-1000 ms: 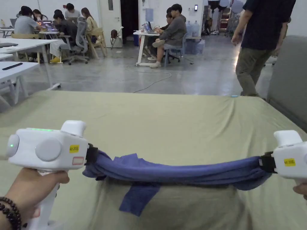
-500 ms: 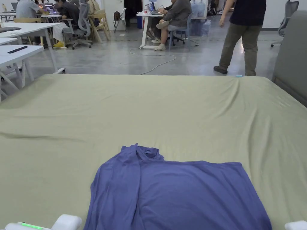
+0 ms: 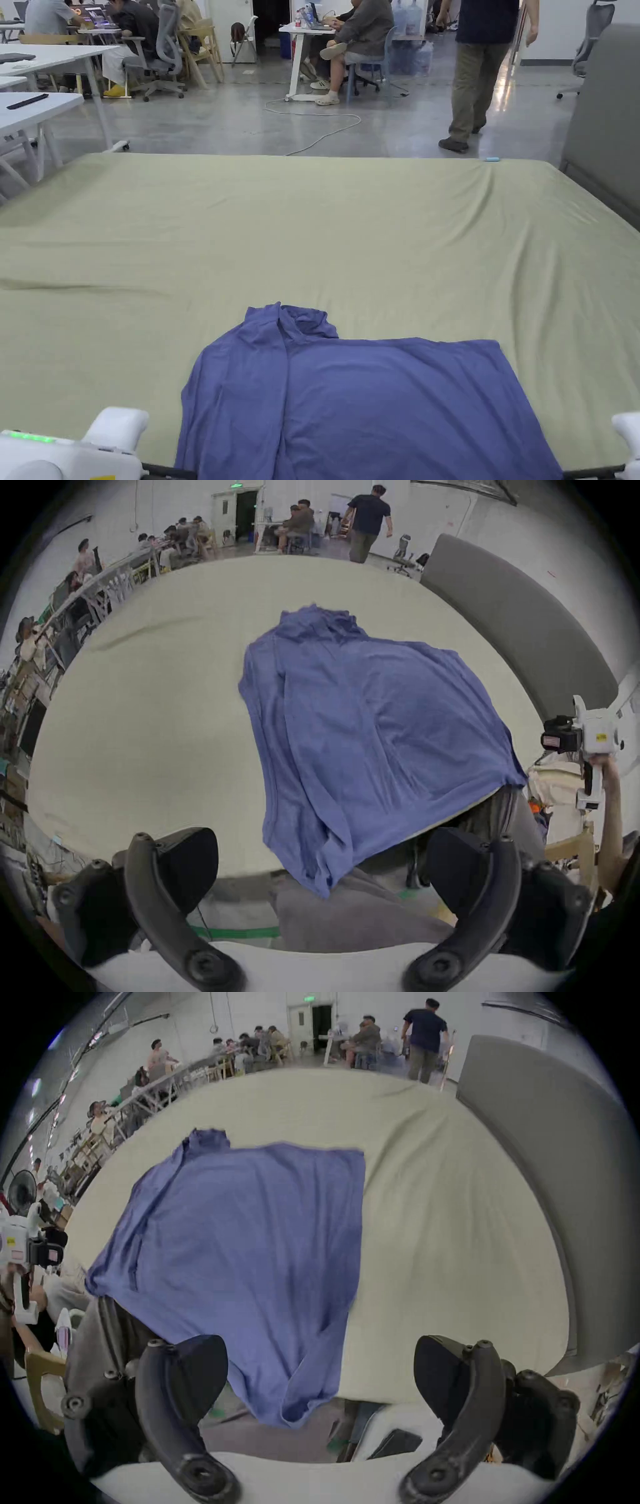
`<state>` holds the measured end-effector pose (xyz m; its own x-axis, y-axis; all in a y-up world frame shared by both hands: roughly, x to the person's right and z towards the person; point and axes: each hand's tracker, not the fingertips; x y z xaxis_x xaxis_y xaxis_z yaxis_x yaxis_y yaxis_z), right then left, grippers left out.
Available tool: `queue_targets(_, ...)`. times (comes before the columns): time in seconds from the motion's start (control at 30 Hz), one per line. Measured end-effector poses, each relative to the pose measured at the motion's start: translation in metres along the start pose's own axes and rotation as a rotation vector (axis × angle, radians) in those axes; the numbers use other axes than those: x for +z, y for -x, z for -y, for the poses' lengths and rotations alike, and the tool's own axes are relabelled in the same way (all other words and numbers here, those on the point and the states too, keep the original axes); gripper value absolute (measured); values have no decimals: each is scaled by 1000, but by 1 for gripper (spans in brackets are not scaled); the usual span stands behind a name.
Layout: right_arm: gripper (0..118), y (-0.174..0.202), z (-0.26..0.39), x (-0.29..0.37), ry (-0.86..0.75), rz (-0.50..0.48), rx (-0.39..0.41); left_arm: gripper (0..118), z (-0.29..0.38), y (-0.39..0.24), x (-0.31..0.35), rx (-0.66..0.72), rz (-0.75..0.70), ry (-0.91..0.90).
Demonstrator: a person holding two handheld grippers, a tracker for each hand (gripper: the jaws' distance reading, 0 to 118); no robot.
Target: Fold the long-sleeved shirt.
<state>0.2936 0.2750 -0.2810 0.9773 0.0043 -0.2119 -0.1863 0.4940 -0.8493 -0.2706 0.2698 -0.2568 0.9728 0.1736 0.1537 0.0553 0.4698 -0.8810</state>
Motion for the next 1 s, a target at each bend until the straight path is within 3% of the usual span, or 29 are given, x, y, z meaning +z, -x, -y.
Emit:
queue_targets(0.03,109,0,-4,2,-16,5,-16,118,-5,0,1,12,-12,-15)
queue_targets(0.07,104,1,-8,4,-42,13,-40,109,-10,0,1,16,-20,-46)
queue_targets(0.1,89,2,-11,5,-62,9,-48,81,-15,0,0,-8,-16,-72)
queue_targets(0.13,53,3,-14,3,-58,2,-46,32,-19,-1,-3,-13,-22,-66)
queue_targets(0.17,0,5,-16,-3,-48,2,-52,0,-21,-1,-8,-4,-42,-66)
queue_targets(0.53,0,15,-12,-32,6,-26,-35,0,-78,46,-53,-23,-53,-94)
queue_targets(0.57,0,15,-10,-34,14,-28,-38,4,-84,52,-58,-15,-50,-91)
queue_targets(0.6,0,14,-7,-37,23,-33,-44,27,-88,57,-63,-4,-60,-91)
queue_targets(0.63,0,14,-4,-40,31,-37,-50,56,-95,62,-71,7,-68,-93)
queue_targets(0.67,0,14,-2,-37,44,-37,-54,96,-103,68,-81,22,-97,-96)
queue_targets(0.7,1,15,3,-41,54,-34,-56,108,-112,75,-91,32,-130,-95)
queue_targets(0.73,5,14,7,-43,67,-30,-59,109,-120,81,-101,35,-148,-97)
queue_targets(1.0,6,7,31,-46,132,-23,-117,109,-146,115,-171,54,-178,19)
